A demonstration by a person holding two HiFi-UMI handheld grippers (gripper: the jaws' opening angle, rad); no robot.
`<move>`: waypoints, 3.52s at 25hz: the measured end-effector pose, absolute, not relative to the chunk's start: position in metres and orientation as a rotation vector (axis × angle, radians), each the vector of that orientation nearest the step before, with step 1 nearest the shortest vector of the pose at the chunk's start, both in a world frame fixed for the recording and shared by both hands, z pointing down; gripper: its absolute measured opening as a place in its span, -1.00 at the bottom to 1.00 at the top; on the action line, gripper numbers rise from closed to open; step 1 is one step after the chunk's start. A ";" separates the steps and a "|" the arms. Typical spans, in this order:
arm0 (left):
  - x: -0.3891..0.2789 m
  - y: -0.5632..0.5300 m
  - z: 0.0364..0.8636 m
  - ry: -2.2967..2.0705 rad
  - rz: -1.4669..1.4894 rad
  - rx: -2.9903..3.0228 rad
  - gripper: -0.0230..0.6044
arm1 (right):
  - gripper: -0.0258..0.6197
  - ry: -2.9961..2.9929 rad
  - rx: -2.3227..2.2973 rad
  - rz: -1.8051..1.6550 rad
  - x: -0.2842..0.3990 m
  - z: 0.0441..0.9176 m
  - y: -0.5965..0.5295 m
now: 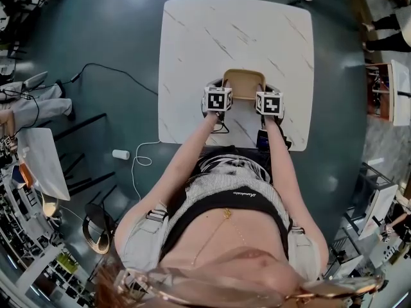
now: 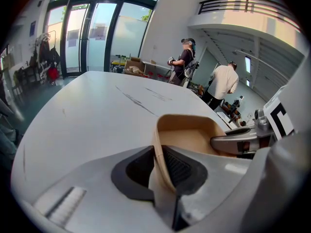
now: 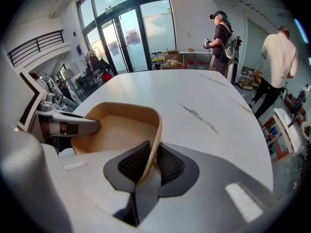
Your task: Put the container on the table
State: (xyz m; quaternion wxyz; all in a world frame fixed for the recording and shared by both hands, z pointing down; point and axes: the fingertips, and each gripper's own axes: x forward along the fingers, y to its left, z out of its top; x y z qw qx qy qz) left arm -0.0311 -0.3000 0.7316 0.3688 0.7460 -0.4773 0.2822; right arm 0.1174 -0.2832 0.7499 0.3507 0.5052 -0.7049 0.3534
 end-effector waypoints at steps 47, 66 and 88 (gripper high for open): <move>-0.033 -0.295 0.643 -1.240 0.509 2.111 -0.35 | -0.24 -2.154 1.232 0.882 0.124 0.668 -0.273; -0.033 -0.285 0.614 -1.283 0.483 2.197 -0.79 | -0.84 -2.212 1.276 0.704 0.132 0.625 -0.267; -0.012 -0.276 0.544 -1.359 0.354 2.363 -0.93 | -0.84 -2.387 1.320 0.553 0.120 0.558 -0.256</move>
